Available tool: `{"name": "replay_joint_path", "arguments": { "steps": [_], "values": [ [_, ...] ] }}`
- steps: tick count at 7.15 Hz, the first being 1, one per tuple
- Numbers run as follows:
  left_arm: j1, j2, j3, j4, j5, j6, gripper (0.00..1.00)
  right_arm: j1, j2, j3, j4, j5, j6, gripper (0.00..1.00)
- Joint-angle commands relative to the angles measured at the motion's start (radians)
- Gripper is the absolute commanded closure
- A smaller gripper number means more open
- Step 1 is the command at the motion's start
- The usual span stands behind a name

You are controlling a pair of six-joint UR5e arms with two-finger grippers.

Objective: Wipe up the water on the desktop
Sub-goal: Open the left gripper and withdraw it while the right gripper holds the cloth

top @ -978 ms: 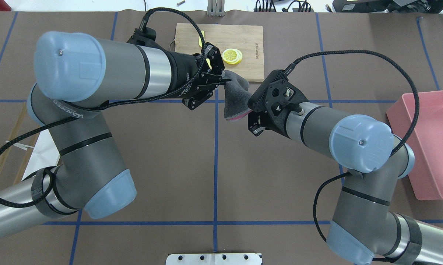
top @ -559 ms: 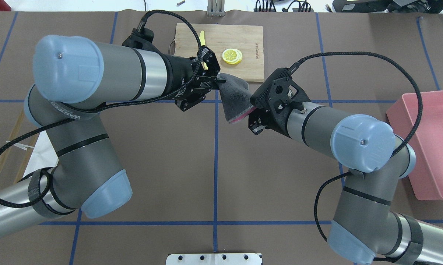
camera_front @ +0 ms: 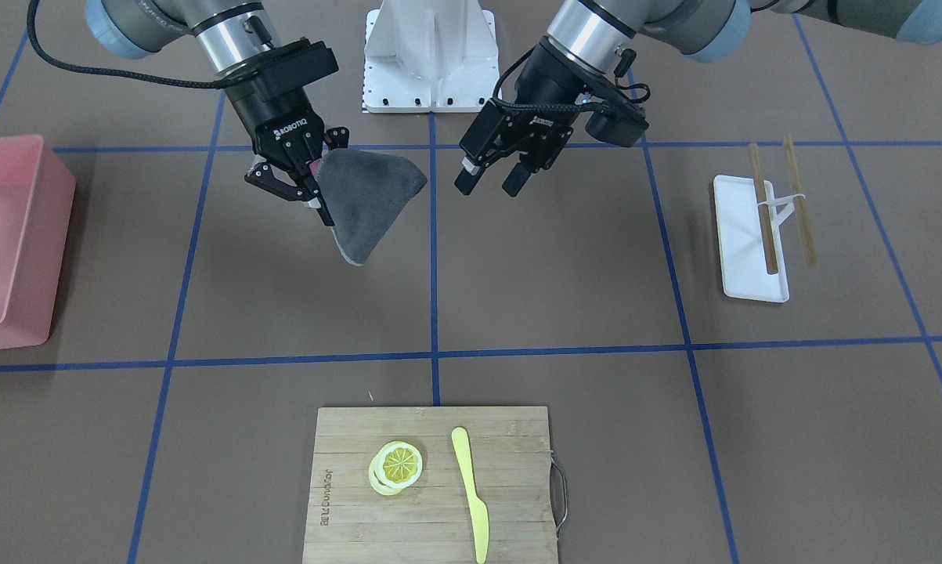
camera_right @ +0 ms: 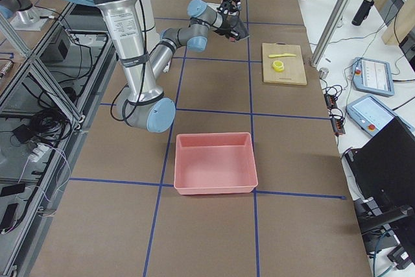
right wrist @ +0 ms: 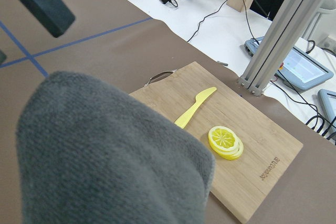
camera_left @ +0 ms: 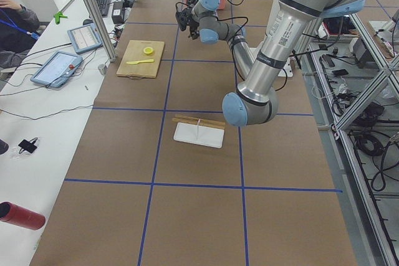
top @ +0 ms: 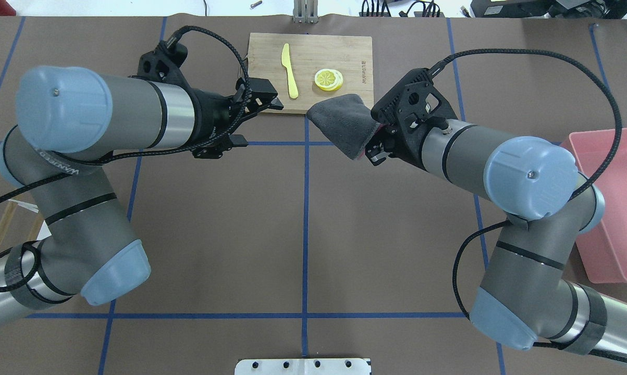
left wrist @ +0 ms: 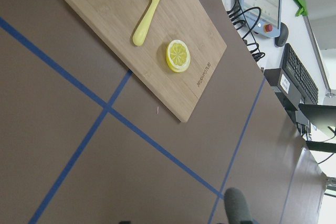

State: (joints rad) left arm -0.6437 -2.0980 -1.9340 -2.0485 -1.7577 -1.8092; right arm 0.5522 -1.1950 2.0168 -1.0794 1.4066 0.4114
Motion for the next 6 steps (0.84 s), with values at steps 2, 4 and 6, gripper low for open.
{"name": "replay_joint_path", "arguments": {
  "steps": [2, 4, 6],
  "values": [
    [-0.129, 0.18, -0.067, 0.138, -0.124, 0.479, 0.02, 0.069, -0.006, -0.001, -0.106, 0.008, 0.22, 1.0],
    [-0.258, 0.281, -0.109, 0.269, -0.224, 0.864, 0.02, 0.098, -0.006, 0.0, -0.228, 0.055, 0.224, 1.0],
    [-0.457, 0.437, -0.106, 0.269, -0.336, 1.2, 0.02, 0.103, 0.005, 0.003, -0.401, 0.097, 0.318, 1.0]
  ]
}}
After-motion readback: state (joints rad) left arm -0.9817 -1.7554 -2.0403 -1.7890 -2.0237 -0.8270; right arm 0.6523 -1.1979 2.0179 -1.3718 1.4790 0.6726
